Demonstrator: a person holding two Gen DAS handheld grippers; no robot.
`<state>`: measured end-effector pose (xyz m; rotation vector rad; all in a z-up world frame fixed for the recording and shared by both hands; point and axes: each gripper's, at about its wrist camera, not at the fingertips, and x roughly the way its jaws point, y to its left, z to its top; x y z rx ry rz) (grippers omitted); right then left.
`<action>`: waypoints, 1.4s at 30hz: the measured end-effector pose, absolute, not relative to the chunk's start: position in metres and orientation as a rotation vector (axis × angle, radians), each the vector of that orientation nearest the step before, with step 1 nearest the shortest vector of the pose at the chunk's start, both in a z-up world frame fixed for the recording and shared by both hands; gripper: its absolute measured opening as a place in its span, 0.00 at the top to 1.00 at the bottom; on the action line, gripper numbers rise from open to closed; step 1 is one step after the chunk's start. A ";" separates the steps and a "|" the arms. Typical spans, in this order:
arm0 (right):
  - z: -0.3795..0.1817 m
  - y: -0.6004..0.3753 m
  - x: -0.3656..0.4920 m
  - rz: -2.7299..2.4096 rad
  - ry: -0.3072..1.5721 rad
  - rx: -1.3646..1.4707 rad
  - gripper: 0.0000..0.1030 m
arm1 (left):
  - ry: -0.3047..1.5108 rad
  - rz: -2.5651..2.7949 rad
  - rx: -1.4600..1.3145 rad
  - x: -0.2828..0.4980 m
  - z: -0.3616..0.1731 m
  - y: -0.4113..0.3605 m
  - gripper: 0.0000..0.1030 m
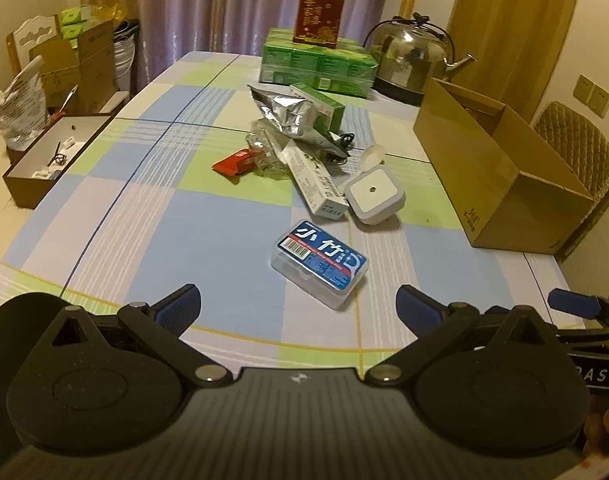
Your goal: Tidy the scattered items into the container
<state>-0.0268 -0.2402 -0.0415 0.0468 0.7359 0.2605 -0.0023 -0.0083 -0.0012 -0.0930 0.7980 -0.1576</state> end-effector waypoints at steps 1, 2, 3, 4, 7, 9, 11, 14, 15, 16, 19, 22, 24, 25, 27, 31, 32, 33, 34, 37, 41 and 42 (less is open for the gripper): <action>-0.042 -0.240 -0.027 0.261 0.738 0.046 0.02 | 0.797 -0.166 -0.091 -0.002 -0.001 -0.009 0.01; -0.044 -0.240 -0.027 0.260 0.740 0.047 0.02 | 0.796 -0.172 -0.089 -0.002 -0.002 -0.009 0.01; -0.044 -0.241 -0.026 0.261 0.740 0.048 0.02 | 0.796 -0.177 -0.087 -0.001 -0.002 -0.010 0.01; -0.044 -0.241 -0.026 0.262 0.740 0.048 0.02 | 0.795 -0.184 -0.084 -0.001 -0.002 -0.011 0.01; -0.044 -0.241 -0.026 0.261 0.740 0.045 0.02 | 0.792 -0.206 -0.067 0.000 -0.002 -0.012 0.01; -0.043 -0.241 -0.025 0.263 0.742 0.046 0.02 | 0.798 -0.223 -0.059 0.001 -0.003 -0.013 0.01; -0.043 -0.241 -0.025 0.263 0.744 0.046 0.02 | 0.811 -0.238 -0.058 0.002 -0.005 -0.012 0.01; -0.044 -0.242 -0.024 0.268 0.746 0.048 0.02 | 0.822 -0.247 -0.047 0.004 -0.007 -0.011 0.01; -0.044 -0.242 -0.024 0.271 0.746 0.048 0.02 | 0.825 -0.251 -0.042 0.005 -0.008 -0.011 0.01; -0.044 -0.242 -0.023 0.274 0.747 0.047 0.02 | 0.828 -0.256 -0.036 0.006 -0.009 -0.011 0.01; -0.044 -0.242 -0.023 0.279 0.745 0.038 0.02 | 0.819 -0.281 -0.017 0.008 -0.010 -0.010 0.01; -0.045 -0.242 -0.021 0.281 0.750 0.026 0.02 | 0.811 -0.337 -0.001 0.015 -0.010 -0.009 0.01; -0.046 -0.242 -0.019 0.282 0.751 0.014 0.02 | 0.816 -0.368 0.049 0.020 -0.011 -0.011 0.01; -0.047 -0.242 -0.018 0.282 0.751 0.006 0.02 | 0.811 -0.388 0.082 0.022 -0.012 -0.013 0.01; -0.049 -0.242 -0.016 0.281 0.751 -0.006 0.02 | 0.795 -0.418 0.133 0.025 -0.014 -0.016 0.01; -0.049 -0.241 -0.008 0.286 0.740 -0.033 0.02 | 0.803 -0.448 0.201 0.036 -0.018 -0.018 0.01; -0.049 -0.240 -0.006 0.293 0.735 -0.044 0.02 | 0.804 -0.460 0.217 0.038 -0.018 -0.018 0.01; -0.048 -0.239 -0.003 0.298 0.728 -0.055 0.02 | 0.803 -0.472 0.240 0.041 -0.019 -0.019 0.01; -0.047 -0.238 0.000 0.300 0.718 -0.064 0.02 | 0.800 -0.485 0.264 0.044 -0.019 -0.021 0.01; -0.046 -0.237 0.009 0.300 0.697 -0.086 0.02 | 0.809 -0.524 0.301 0.056 -0.024 -0.022 0.01; -0.049 -0.236 0.020 0.308 0.692 -0.100 0.02 | 0.831 -0.578 0.333 0.071 -0.034 -0.026 0.01; -0.050 -0.235 0.022 0.310 0.691 -0.103 0.02 | 0.835 -0.592 0.347 0.074 -0.037 -0.028 0.01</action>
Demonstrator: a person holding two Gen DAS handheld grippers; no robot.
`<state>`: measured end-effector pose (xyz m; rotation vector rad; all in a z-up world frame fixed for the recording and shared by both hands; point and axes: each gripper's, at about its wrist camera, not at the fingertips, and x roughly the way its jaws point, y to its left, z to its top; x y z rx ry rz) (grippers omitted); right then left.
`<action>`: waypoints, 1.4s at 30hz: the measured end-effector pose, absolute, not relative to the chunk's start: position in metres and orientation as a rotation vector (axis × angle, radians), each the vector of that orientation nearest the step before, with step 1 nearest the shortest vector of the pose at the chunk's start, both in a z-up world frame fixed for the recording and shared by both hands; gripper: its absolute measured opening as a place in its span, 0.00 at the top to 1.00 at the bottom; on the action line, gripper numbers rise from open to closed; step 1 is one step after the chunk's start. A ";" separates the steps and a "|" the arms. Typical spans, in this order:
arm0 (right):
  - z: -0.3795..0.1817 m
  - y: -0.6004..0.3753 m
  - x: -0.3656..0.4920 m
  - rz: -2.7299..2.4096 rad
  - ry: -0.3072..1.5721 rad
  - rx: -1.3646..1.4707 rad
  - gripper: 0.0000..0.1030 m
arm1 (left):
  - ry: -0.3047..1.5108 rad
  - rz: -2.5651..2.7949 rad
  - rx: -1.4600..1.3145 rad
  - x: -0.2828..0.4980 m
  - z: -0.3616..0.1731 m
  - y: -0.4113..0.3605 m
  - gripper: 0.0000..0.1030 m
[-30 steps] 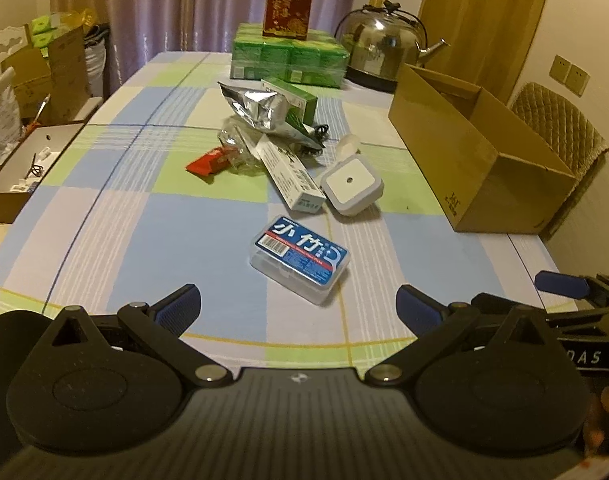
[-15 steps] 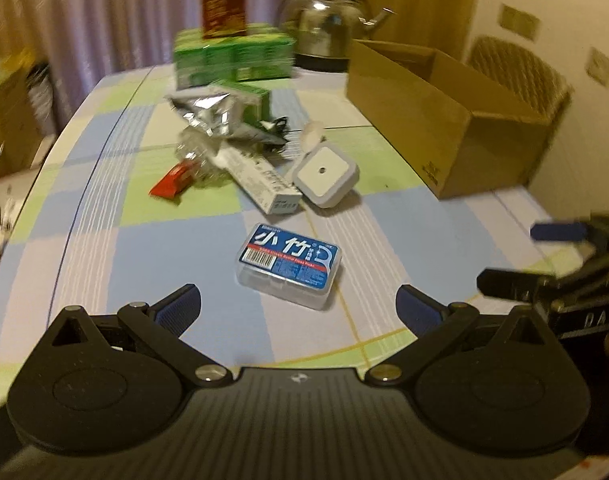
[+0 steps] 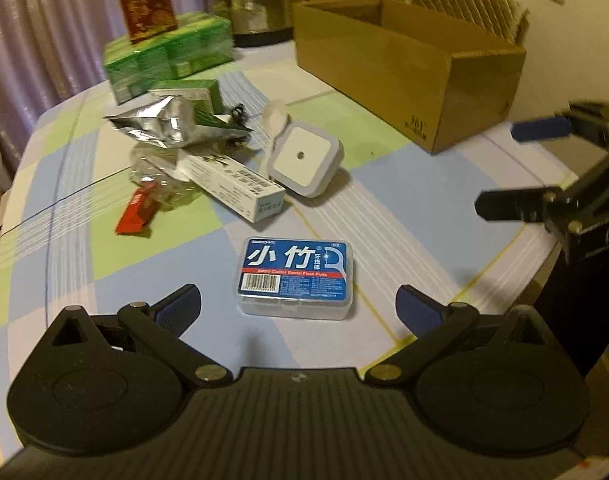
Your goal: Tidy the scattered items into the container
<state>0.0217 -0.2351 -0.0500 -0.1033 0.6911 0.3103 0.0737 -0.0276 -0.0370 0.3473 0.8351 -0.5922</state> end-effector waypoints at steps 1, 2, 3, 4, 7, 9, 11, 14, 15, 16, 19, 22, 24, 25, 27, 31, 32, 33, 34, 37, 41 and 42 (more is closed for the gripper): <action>-0.052 -0.234 0.024 0.316 0.691 -0.106 0.02 | 0.840 -0.606 0.359 0.077 -0.040 -0.030 0.01; -0.054 -0.233 0.026 0.323 0.692 -0.108 0.02 | 0.847 -0.614 0.369 0.080 -0.044 -0.032 0.01; -0.055 -0.233 0.027 0.328 0.693 -0.110 0.02 | 0.852 -0.620 0.379 0.084 -0.047 -0.034 0.01; -0.058 -0.232 0.028 0.334 0.695 -0.114 0.02 | 0.854 -0.627 0.386 0.086 -0.050 -0.035 0.01; -0.064 -0.229 0.033 0.344 0.702 -0.121 0.02 | 0.863 -0.634 0.395 0.097 -0.059 -0.039 0.01; -0.068 -0.228 0.037 0.350 0.711 -0.120 0.02 | 0.872 -0.631 0.401 0.103 -0.065 -0.040 0.01; -0.072 -0.227 0.040 0.354 0.718 -0.122 0.02 | 0.886 -0.631 0.405 0.108 -0.071 -0.041 0.04; -0.076 -0.225 0.044 0.359 0.721 -0.132 0.02 | 0.885 -0.628 0.398 0.113 -0.076 -0.041 0.06; -0.077 -0.224 0.045 0.360 0.723 -0.134 0.02 | 0.884 -0.631 0.391 0.115 -0.078 -0.041 0.07; -0.078 -0.224 0.047 0.360 0.723 -0.136 0.02 | 0.886 -0.634 0.385 0.116 -0.079 -0.041 0.09; -0.080 -0.223 0.053 0.361 0.725 -0.139 0.02 | 0.900 -0.639 0.384 0.120 -0.084 -0.043 0.13; -0.082 -0.218 0.060 0.363 0.727 -0.152 0.02 | 0.909 -0.641 0.387 0.121 -0.089 -0.044 0.19; -0.083 -0.213 0.065 0.369 0.723 -0.171 0.02 | 0.899 -0.636 0.383 0.123 -0.089 -0.042 0.19; -0.084 -0.210 0.068 0.376 0.720 -0.186 0.02 | 0.893 -0.626 0.383 0.124 -0.089 -0.040 0.19; -0.085 -0.203 0.074 0.385 0.710 -0.218 0.02 | 0.882 -0.598 0.365 0.128 -0.086 -0.033 0.19; -0.089 -0.189 0.088 0.395 0.692 -0.280 0.02 | 0.877 -0.542 0.319 0.138 -0.081 -0.016 0.19; -0.091 -0.184 0.092 0.393 0.689 -0.304 0.02 | 0.876 -0.532 0.314 0.140 -0.081 -0.014 0.19; -0.093 -0.180 0.096 0.390 0.683 -0.325 0.02 | 0.874 -0.522 0.308 0.142 -0.080 -0.012 0.19; -0.095 -0.175 0.099 0.386 0.671 -0.351 0.02 | 0.872 -0.518 0.303 0.144 -0.080 -0.010 0.19; -0.101 -0.161 0.112 0.387 0.651 -0.415 0.05 | 0.867 -0.507 0.282 0.149 -0.079 -0.008 0.19; -0.111 -0.147 0.126 0.381 0.645 -0.480 0.14 | 0.871 -0.479 0.248 0.157 -0.080 -0.003 0.19; -0.114 -0.145 0.129 0.382 0.647 -0.484 0.15 | 0.874 -0.474 0.238 0.159 -0.080 -0.002 0.19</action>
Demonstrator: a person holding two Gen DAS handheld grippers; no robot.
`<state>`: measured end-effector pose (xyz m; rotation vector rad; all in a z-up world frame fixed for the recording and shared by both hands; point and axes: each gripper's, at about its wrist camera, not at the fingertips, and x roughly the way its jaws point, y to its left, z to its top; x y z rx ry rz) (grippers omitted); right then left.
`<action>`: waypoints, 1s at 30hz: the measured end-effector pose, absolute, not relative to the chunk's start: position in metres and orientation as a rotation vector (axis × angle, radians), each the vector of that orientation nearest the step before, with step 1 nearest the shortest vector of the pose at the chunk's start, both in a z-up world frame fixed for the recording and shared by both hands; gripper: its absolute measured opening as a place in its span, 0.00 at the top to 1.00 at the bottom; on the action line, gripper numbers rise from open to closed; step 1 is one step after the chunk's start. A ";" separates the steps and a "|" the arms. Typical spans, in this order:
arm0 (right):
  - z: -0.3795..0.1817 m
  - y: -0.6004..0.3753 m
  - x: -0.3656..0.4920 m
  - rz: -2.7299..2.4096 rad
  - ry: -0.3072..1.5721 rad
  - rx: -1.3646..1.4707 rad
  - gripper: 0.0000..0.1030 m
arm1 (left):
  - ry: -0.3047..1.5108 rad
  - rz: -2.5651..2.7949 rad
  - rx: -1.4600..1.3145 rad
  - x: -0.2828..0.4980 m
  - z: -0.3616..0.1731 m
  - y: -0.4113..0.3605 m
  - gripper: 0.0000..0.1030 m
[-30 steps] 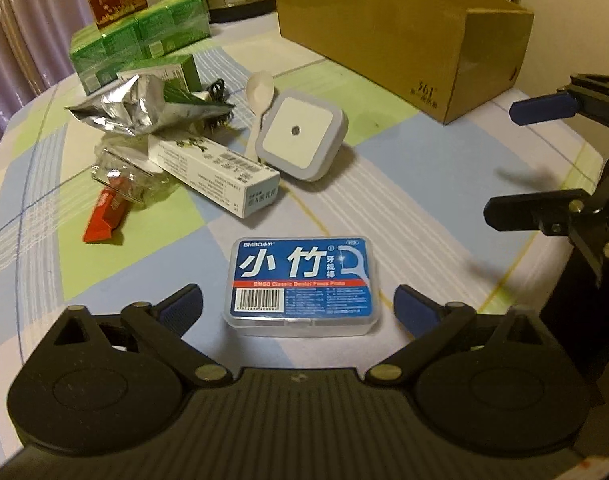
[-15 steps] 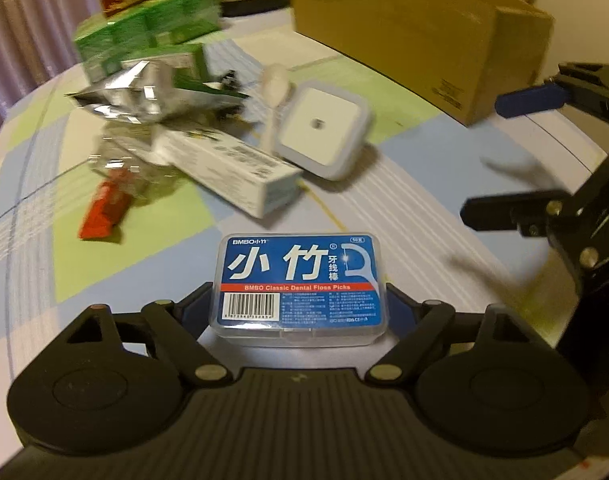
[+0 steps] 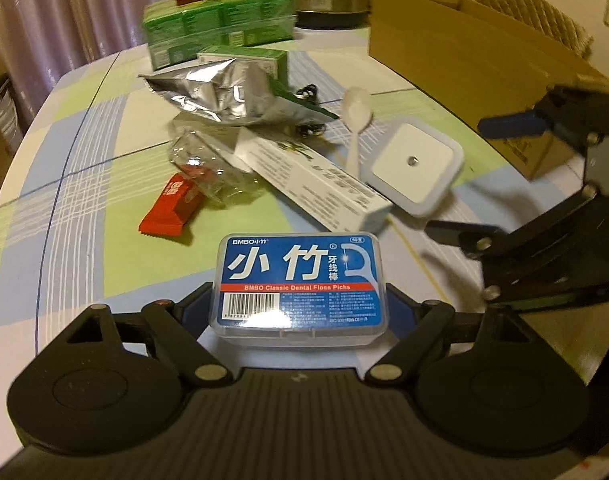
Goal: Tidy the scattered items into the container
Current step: 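Grasp the white square night-light with the right gripper while the left holds the floss box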
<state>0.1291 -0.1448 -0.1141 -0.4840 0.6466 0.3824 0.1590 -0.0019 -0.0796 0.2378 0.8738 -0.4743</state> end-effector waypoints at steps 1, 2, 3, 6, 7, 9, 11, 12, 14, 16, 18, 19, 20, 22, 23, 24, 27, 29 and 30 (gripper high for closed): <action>-0.117 -0.143 0.133 0.382 0.649 -0.488 0.16 | 0.873 -0.468 0.238 0.161 -0.080 -0.001 0.19; -0.119 -0.142 0.136 0.379 0.649 -0.494 0.16 | 0.872 -0.462 0.243 0.161 -0.080 0.000 0.19; -0.121 -0.140 0.138 0.375 0.647 -0.504 0.17 | 0.871 -0.459 0.249 0.162 -0.081 0.001 0.19; -0.126 -0.136 0.143 0.372 0.635 -0.539 0.21 | 0.875 -0.448 0.239 0.163 -0.082 0.005 0.19; -0.128 -0.134 0.144 0.369 0.628 -0.559 0.22 | 0.876 -0.444 0.233 0.164 -0.083 0.007 0.19; -0.131 -0.129 0.146 0.372 0.621 -0.589 0.24 | 0.878 -0.437 0.228 0.165 -0.084 0.008 0.19; -0.135 -0.126 0.148 0.368 0.617 -0.621 0.25 | 0.878 -0.435 0.222 0.165 -0.085 0.009 0.19; -0.137 -0.125 0.149 0.368 0.614 -0.635 0.26 | 0.878 -0.436 0.218 0.166 -0.085 0.009 0.19; -0.140 -0.123 0.149 0.359 0.600 -0.662 0.34 | 0.877 -0.433 0.212 0.166 -0.086 0.008 0.19; -0.140 -0.125 0.150 0.351 0.595 -0.657 0.35 | 0.878 -0.433 0.212 0.166 -0.086 0.007 0.19; -0.138 -0.129 0.149 0.342 0.589 -0.633 0.36 | 0.879 -0.434 0.213 0.165 -0.086 0.006 0.19; -0.136 -0.131 0.149 0.338 0.586 -0.619 0.36 | 0.877 -0.433 0.212 0.165 -0.086 0.006 0.19; -0.134 -0.134 0.147 0.334 0.581 -0.604 0.36 | 0.876 -0.434 0.212 0.164 -0.085 0.005 0.19; -0.128 -0.141 0.144 0.325 0.573 -0.572 0.36 | 0.872 -0.438 0.212 0.162 -0.083 0.003 0.19; -0.125 -0.143 0.141 0.321 0.574 -0.564 0.36 | 0.871 -0.441 0.214 0.161 -0.082 0.001 0.19; -0.123 -0.146 0.138 0.320 0.575 -0.555 0.36 | 0.870 -0.444 0.215 0.159 -0.081 -0.001 0.19; -0.115 -0.155 0.128 0.308 0.580 -0.524 0.36 | 0.863 -0.456 0.215 0.154 -0.078 -0.007 0.19; -0.109 -0.162 0.120 0.293 0.585 -0.501 0.36 | 0.856 -0.462 0.217 0.151 -0.074 -0.011 0.19; -0.107 -0.165 0.115 0.286 0.583 -0.495 0.36 | 0.852 -0.465 0.217 0.149 -0.072 -0.014 0.19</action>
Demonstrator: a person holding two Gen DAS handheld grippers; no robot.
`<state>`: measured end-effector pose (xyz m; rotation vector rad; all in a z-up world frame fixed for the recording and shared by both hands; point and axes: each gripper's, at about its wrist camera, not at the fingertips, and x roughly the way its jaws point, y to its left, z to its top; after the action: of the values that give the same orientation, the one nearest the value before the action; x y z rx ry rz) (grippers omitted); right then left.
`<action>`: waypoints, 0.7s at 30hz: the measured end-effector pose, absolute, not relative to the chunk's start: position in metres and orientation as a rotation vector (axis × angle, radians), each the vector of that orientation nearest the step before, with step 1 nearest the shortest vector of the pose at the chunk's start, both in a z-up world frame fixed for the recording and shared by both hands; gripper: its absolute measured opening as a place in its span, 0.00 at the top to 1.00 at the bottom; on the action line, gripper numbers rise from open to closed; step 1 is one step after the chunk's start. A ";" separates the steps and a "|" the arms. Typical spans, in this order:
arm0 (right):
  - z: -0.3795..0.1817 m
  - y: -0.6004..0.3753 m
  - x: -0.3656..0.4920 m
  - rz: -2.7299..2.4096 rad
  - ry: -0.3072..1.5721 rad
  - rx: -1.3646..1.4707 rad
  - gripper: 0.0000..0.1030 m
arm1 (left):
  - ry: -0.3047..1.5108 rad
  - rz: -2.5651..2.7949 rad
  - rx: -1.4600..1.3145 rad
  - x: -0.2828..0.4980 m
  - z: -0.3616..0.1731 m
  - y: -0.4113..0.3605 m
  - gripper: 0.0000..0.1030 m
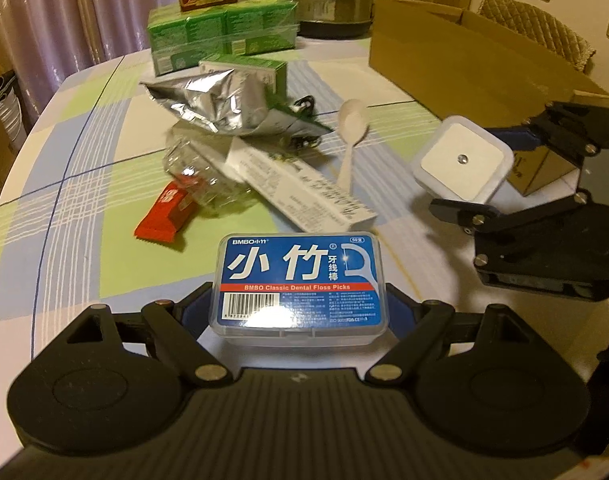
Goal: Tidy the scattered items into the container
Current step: 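Carry the floss box and night-light with both grippers over the cardboard box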
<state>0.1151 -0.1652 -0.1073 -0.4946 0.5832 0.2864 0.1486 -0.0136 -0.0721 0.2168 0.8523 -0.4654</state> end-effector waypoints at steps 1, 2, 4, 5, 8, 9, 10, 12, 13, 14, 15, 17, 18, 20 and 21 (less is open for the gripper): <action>-0.105 -0.168 0.110 0.282 0.583 -0.490 0.36 | 0.848 -0.469 0.216 0.147 -0.070 -0.016 0.19; -0.102 -0.171 0.105 0.278 0.584 -0.483 0.36 | 0.844 -0.473 0.217 0.144 -0.068 -0.017 0.19; -0.096 -0.176 0.096 0.272 0.585 -0.464 0.36 | 0.834 -0.480 0.222 0.139 -0.063 -0.021 0.19; -0.093 -0.178 0.091 0.268 0.584 -0.456 0.36 | 0.829 -0.484 0.225 0.137 -0.060 -0.023 0.19; -0.083 -0.184 0.078 0.257 0.573 -0.439 0.36 | 0.807 -0.495 0.233 0.131 -0.050 -0.028 0.19; -0.080 -0.185 0.073 0.253 0.568 -0.439 0.36 | 0.800 -0.498 0.236 0.129 -0.047 -0.030 0.19; -0.076 -0.186 0.069 0.250 0.565 -0.434 0.36 | 0.794 -0.501 0.239 0.127 -0.043 -0.032 0.19; -0.070 -0.189 0.063 0.245 0.562 -0.418 0.36 | 0.783 -0.507 0.245 0.123 -0.037 -0.035 0.19; -0.067 -0.190 0.060 0.241 0.558 -0.416 0.36 | 0.778 -0.510 0.249 0.120 -0.034 -0.036 0.19; -0.063 -0.191 0.056 0.239 0.554 -0.415 0.36 | 0.773 -0.514 0.252 0.119 -0.031 -0.038 0.19; -0.061 -0.192 0.054 0.238 0.552 -0.410 0.36 | 0.767 -0.516 0.254 0.117 -0.027 -0.039 0.19; -0.053 -0.193 0.048 0.237 0.547 -0.399 0.36 | 0.758 -0.519 0.256 0.113 -0.020 -0.041 0.19; -0.050 -0.193 0.046 0.235 0.543 -0.398 0.36 | 0.753 -0.519 0.256 0.111 -0.017 -0.041 0.19; -0.042 -0.194 0.041 0.232 0.532 -0.388 0.36 | 0.745 -0.518 0.256 0.109 -0.010 -0.043 0.19; -0.039 -0.195 0.040 0.230 0.528 -0.383 0.36 | 0.741 -0.518 0.257 0.107 -0.006 -0.043 0.19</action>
<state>0.0398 -0.1953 -0.0386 -0.3832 0.5275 0.2301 0.1074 -0.0430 -0.0065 0.2572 0.7406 -0.5178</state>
